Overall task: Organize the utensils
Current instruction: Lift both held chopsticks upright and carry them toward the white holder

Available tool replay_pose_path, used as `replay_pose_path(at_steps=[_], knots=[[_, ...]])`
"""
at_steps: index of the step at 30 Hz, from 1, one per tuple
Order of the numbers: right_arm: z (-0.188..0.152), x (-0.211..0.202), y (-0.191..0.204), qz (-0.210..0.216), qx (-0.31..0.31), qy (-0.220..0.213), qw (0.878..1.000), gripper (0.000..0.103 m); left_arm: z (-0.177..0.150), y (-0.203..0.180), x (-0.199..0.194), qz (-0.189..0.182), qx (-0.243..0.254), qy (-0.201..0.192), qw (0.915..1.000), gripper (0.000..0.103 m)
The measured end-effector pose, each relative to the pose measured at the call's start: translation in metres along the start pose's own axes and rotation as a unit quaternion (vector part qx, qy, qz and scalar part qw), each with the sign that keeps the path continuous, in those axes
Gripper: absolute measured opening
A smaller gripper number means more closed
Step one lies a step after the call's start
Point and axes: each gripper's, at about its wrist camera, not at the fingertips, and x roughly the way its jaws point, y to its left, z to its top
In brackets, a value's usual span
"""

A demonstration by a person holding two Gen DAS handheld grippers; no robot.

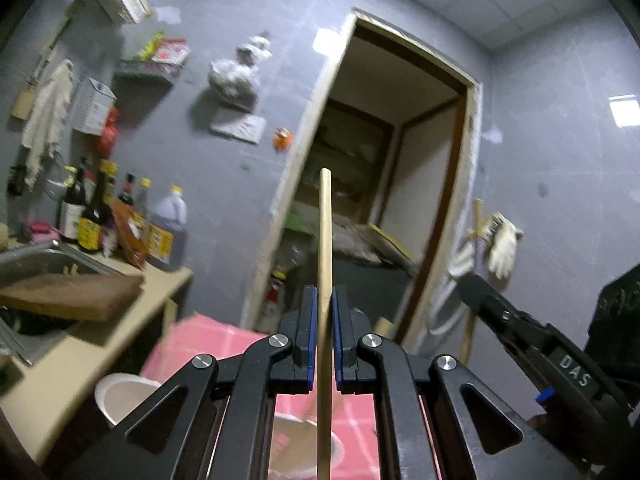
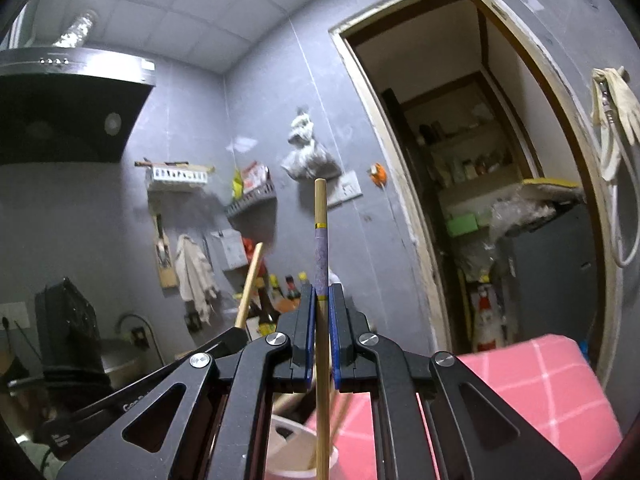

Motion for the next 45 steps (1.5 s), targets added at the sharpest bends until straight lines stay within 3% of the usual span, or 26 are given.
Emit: replay_pose_path(at_steps=[10,17,29,45], knots=[[-0.004,0.035,0.012,-0.005,-0.01,-0.059,0.998,0.005,0.021,0.07,0.001,0.065,-0.017,-0.058,0.9961,0.005],[-0.019,0.046,0.012,-0.019,-0.023,-0.065,0.997,0.005,0.015,0.106,0.013,0.09,-0.034,-0.072,0.9927,0.005],[-0.039,0.055,0.007,-0.03,-0.026,-0.047,0.998,0.005,-0.009,0.106,0.018,0.106,-0.033,-0.075,0.991,0.005],[-0.057,0.048,0.007,-0.033,-0.028,0.0,0.999,0.005,-0.045,0.096,0.013,0.115,-0.018,-0.047,0.992,0.005]])
